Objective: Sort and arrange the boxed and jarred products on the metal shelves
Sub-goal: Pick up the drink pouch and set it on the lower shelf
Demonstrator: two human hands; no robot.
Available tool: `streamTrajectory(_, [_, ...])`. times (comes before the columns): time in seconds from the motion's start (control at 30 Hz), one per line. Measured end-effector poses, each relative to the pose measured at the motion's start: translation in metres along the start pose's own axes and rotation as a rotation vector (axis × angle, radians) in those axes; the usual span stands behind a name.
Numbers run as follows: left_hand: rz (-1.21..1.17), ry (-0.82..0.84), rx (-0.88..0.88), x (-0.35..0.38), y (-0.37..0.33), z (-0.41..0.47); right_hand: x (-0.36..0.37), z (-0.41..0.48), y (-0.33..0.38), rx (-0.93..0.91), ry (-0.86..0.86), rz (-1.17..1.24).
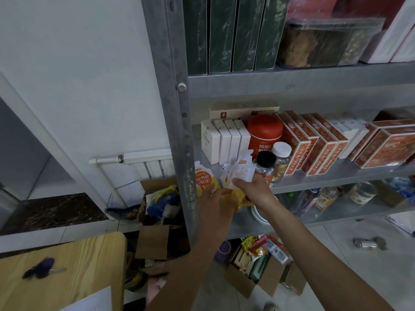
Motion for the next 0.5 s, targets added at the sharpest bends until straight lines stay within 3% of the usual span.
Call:
streamTrajectory(0.13, [-0.043, 0.207, 0.033, 0.014, -0.010, -0.004, 0.004, -0.005, 0.009, -0.020, 0.036, 0.031])
streamTrajectory(0.23, [-0.045, 0.165, 0.107, 0.012, -0.015, -0.002, 0.008, -0.008, 0.012, 0.000, 0.113, 0.161])
streamTrajectory(0.33, [-0.355, 0.046, -0.094, 0.002, -0.001, 0.004, -0.001, -0.002, 0.008, -0.052, 0.077, 0.163])
streamTrajectory(0.4, [-0.516, 0.082, -0.246, 0.008, 0.007, 0.003, -0.004, -0.002, 0.000, -0.028, 0.082, 0.160])
streamTrajectory(0.5, [-0.505, 0.186, -0.304, 0.019, 0.007, 0.001, -0.007, -0.005, -0.002, -0.018, 0.062, 0.315])
Point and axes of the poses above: each hand's wrist, its own z-axis towards the middle knuckle, its own x-axis out of the palm, y = z × x, the point moved 8 cm from there along z, towards the middle knuckle, and after that the axes turned 7 degrees about -y, right-handed, at the moved point
